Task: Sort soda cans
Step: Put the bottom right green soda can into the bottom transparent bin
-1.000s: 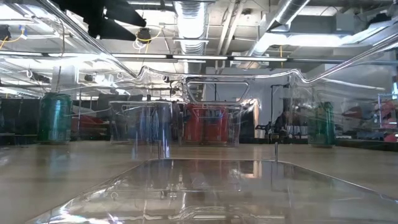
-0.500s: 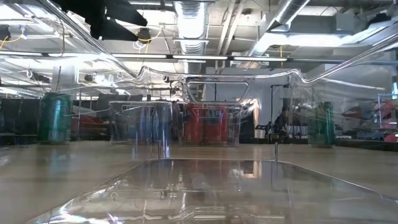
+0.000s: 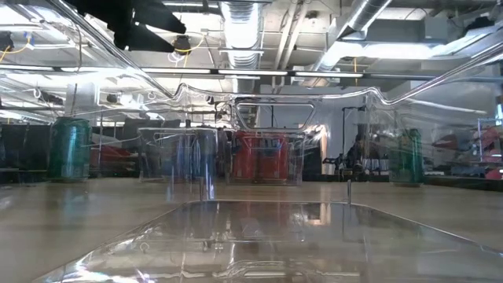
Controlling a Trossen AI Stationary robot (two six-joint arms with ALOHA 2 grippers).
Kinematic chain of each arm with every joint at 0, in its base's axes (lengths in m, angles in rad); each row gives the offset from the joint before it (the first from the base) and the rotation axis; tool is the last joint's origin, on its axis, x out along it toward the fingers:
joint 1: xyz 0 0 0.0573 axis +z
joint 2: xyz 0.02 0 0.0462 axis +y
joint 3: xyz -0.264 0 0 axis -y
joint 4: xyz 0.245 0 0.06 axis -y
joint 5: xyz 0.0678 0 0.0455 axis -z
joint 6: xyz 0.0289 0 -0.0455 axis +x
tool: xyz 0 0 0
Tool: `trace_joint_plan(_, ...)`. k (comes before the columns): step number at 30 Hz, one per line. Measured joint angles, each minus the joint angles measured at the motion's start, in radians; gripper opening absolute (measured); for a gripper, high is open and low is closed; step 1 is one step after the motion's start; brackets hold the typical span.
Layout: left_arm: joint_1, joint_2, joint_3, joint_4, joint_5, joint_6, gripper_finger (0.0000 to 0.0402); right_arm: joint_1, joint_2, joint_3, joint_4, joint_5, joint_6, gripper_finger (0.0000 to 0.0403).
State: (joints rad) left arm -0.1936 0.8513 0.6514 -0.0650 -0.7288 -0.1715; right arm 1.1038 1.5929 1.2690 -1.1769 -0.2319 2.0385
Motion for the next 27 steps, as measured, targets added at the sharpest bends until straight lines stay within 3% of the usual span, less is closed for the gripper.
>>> trace_joint_plan(10,0.0,0.0,0.0,-0.005,0.0,-0.008,0.0398,0.033,0.0,0.0,0.008,0.128,0.083,0.04)
trace_joint_plan(27,0.0,0.0,0.0,0.0,0.0,-0.008,0.0398,0.025,0.108,0.002,0.033,0.099,-0.015,0.0349)
